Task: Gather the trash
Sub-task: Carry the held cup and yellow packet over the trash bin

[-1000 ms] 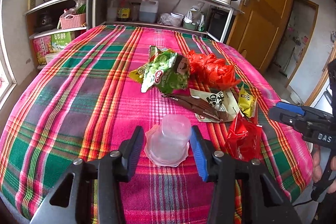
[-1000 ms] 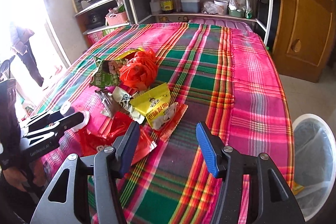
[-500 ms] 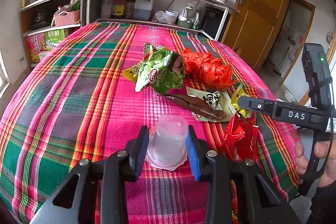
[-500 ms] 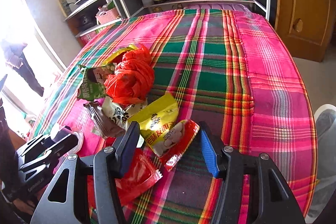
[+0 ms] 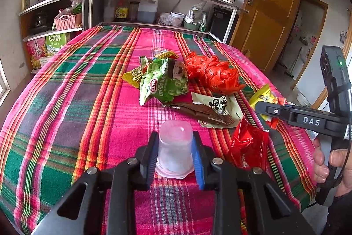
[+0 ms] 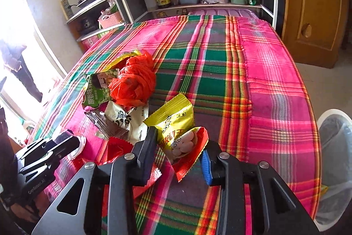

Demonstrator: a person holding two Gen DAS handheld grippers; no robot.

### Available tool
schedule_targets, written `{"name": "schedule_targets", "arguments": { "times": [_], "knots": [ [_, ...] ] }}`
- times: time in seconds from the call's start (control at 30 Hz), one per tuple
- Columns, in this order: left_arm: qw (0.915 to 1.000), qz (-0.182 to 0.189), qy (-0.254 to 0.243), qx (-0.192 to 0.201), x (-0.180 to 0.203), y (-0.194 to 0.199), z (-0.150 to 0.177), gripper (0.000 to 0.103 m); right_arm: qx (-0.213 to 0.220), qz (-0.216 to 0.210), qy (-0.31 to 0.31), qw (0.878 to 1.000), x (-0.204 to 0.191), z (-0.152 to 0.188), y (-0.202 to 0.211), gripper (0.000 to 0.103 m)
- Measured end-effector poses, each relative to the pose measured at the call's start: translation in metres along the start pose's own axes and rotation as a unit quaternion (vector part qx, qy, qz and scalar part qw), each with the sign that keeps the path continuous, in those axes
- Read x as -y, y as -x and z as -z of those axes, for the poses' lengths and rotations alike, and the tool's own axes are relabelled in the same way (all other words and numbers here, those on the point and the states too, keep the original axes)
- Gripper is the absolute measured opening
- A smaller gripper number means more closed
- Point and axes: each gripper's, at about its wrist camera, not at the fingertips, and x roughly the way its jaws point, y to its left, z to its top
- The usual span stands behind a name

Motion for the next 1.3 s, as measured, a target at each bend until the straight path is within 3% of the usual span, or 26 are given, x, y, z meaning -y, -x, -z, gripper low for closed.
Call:
{"name": "schedule_targets", "arguments": {
  "times": [0.57,0.9,1.3],
  "knots": [
    [0.9985,0.023,-0.035,0.034,0.050,0.035,-0.018,0.030,0.046,0.017,-0.031,0.998,0.034,0.036,0.074,0.037],
    [0.9935,0.071,-0.080,0.040,0.113,0.039,-0.025,0.030,0.071,0.043,-0.066,0.994,0.071,0.060,0.115,0.037],
    [0.9835,0.126,-0.129,0.019,0.186,0.020,-0.026,0.030,0.088,0.073,-0.112,0.987,0.119,0.085,0.147,0.037]
  ]
}}
